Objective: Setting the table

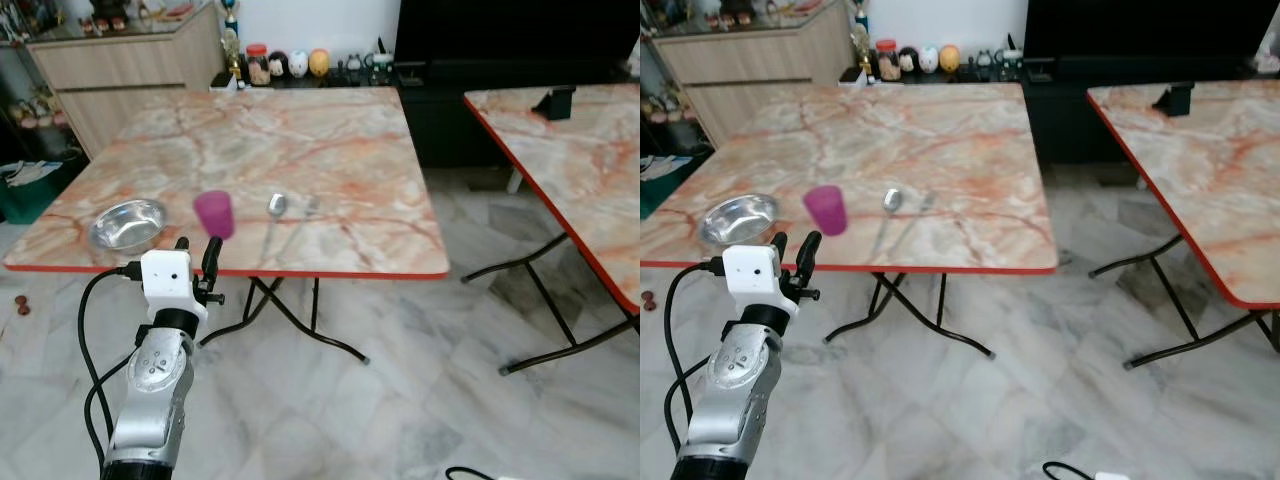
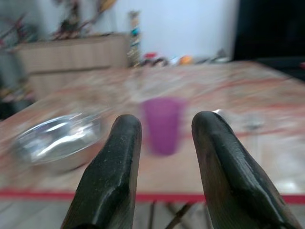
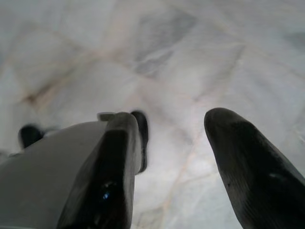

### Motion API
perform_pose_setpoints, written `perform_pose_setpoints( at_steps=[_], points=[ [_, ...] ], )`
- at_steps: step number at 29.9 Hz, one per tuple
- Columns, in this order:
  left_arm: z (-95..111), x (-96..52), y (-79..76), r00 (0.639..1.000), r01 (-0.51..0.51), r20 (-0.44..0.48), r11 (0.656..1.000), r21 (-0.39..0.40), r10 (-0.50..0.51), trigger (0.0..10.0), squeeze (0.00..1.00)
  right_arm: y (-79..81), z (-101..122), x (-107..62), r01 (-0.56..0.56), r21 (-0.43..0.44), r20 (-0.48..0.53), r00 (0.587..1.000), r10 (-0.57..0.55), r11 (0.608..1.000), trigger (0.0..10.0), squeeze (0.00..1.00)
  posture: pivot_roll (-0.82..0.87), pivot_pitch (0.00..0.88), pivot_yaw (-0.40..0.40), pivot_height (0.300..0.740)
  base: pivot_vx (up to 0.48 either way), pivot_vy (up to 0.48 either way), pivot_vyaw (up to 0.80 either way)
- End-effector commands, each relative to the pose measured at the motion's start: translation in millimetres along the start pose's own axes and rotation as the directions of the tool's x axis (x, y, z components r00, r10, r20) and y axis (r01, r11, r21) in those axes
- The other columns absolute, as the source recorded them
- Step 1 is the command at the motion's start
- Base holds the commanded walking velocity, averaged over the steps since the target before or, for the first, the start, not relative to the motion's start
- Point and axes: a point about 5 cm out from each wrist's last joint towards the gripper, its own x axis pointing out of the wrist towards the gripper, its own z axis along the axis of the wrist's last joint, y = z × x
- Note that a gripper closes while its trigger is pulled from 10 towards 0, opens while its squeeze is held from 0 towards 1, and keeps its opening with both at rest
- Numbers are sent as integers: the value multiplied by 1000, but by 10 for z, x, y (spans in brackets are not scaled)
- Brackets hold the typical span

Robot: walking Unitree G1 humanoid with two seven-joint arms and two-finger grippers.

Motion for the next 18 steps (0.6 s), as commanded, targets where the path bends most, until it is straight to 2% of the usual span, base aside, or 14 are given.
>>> perform_pose_setpoints(
  at_steps=[1,18],
  points=[
    [5,4,10,1000,-3,3,1000,9,3,10000,0,5,-7,-1,1,9,1,1000,-1,1000,10000,0,-21,0,26,732,0,326,0],
    [-7,-1,-1,1000,-1,3,1000,8,1,10000,0,6,-7,0,4,5,-4,1000,-4,1000,10000,0,-18,0,16,732,0,326,0]
  ],
)
